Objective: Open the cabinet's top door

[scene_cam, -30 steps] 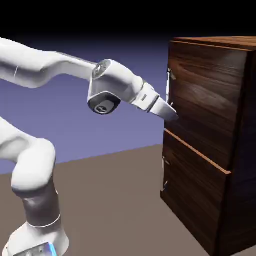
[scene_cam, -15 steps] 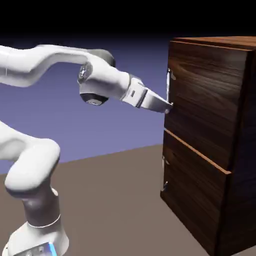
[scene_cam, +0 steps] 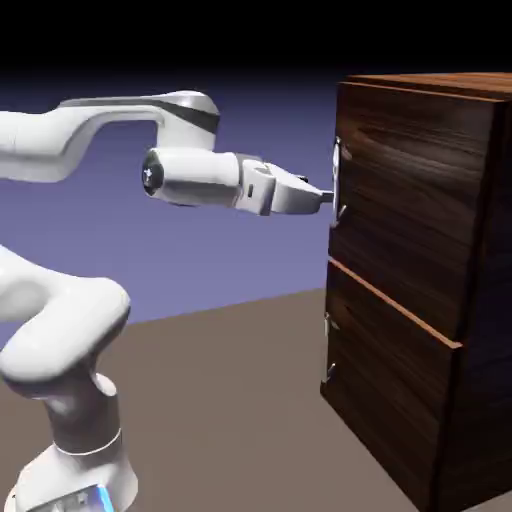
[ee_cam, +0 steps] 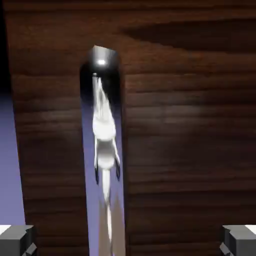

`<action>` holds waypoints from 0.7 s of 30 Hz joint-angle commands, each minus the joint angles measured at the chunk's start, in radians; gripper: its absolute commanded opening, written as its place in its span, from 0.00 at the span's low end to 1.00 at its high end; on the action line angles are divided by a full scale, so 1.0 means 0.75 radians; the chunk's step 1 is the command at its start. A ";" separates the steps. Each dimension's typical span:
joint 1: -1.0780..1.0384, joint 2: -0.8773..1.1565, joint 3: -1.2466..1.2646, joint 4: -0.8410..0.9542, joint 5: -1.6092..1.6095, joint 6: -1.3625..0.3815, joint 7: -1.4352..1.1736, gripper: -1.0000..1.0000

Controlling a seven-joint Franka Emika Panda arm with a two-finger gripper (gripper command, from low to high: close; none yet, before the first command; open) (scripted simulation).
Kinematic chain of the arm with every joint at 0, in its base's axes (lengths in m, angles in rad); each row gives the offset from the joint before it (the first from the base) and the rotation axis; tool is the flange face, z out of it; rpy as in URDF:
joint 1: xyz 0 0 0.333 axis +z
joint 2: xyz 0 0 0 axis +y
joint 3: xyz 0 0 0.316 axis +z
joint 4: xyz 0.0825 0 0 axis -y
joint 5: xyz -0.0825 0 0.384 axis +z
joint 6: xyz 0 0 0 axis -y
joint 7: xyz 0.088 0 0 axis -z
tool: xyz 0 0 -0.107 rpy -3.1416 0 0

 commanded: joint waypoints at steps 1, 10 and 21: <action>-0.018 -0.014 0.021 0.003 0.058 -0.006 -0.040 0.50; -0.171 -0.086 0.146 0.040 0.469 -0.058 -0.285 0.50; -0.139 -0.049 0.008 -0.044 0.338 -0.315 -0.306 0.00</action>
